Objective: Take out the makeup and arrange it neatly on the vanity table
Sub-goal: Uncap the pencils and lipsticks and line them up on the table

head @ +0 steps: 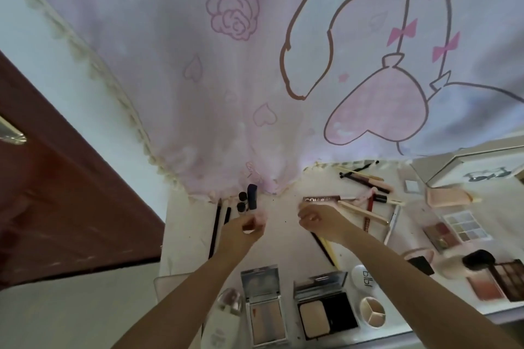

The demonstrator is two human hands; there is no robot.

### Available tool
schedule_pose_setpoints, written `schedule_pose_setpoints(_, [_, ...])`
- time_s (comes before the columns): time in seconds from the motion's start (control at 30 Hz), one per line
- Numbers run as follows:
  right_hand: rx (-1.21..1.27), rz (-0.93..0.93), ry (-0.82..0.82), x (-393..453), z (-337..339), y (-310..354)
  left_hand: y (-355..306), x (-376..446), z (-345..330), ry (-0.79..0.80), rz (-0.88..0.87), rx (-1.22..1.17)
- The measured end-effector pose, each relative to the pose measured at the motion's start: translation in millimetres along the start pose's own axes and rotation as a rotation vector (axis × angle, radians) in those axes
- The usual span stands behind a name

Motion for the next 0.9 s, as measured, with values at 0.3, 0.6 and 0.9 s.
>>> schedule_pose_setpoints(0.3, [-0.749, 0.294, -0.103, 24, -41, -19, 38, 29, -29, -0.130, 0.311, 0.021])
schedule_pose_setpoints(0.6, [-0.945, 0.244, -0.133, 22, -56, -21, 55, 47, -36, -0.239, 0.366, -0.060])
schedule_pose_setpoints(0.9, [-0.826, 0.268, -0.012, 27, -65, -33, 64, 48, -41, -0.314, 0.405, -0.331])
Point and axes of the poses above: each hand's wrist, its own x-axis towards the middle knuckle, its own z-axis out of the back of the hand, y = z × x, the point moved 4 cm from there along x, towards the middle knuckle, and after that the axes turned 14 degrees about -x, right-handed, at the moved point
